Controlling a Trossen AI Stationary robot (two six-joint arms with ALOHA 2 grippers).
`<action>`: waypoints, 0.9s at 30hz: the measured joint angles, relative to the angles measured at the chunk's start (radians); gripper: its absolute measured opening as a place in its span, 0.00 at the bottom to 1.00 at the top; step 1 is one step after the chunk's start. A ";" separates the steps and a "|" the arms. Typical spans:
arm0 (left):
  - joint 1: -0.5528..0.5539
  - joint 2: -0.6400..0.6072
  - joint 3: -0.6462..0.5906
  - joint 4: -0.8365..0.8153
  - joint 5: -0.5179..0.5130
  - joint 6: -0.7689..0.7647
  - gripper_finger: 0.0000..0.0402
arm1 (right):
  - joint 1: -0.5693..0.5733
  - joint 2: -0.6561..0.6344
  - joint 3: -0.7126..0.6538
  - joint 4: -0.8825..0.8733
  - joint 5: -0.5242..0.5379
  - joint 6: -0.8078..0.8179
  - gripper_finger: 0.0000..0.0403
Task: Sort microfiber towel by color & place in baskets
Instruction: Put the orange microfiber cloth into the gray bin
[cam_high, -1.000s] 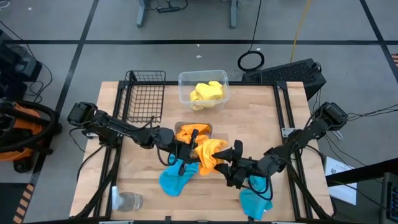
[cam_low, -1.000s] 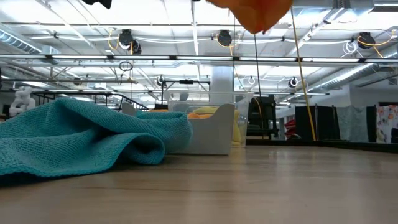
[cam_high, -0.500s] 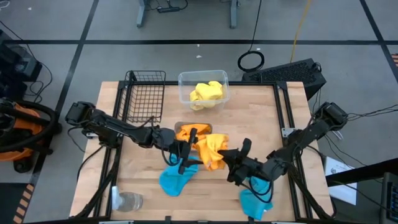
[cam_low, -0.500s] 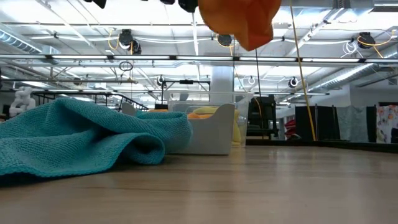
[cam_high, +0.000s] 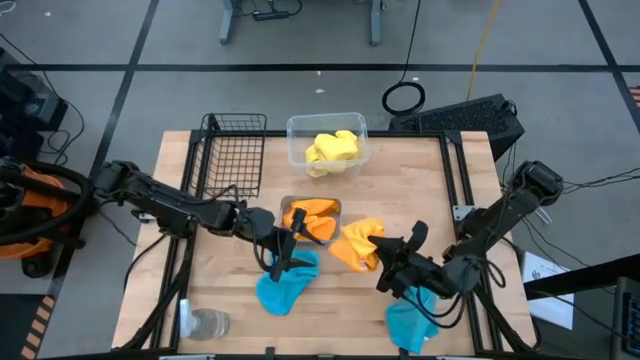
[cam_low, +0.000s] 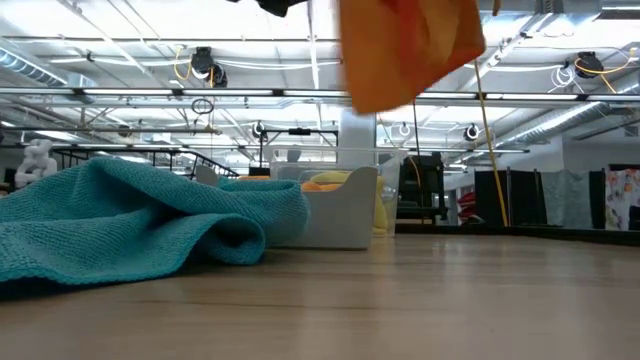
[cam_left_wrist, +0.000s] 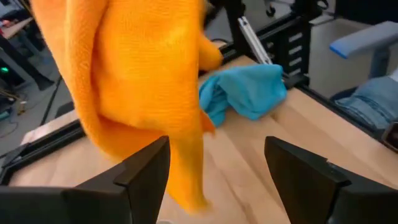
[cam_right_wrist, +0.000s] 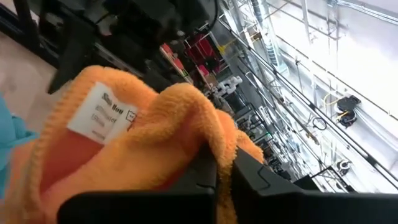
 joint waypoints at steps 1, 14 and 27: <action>-0.007 -0.010 0.000 -0.028 -0.007 0.000 0.66 | 0.005 -0.007 0.000 0.000 0.004 -0.003 0.01; -0.033 -0.035 0.000 0.067 -0.344 0.035 0.66 | 0.014 -0.029 0.000 0.002 -0.207 0.044 0.01; -0.046 0.097 -0.001 0.515 -0.164 0.189 0.66 | -0.168 -0.028 0.000 0.063 -0.571 0.175 0.01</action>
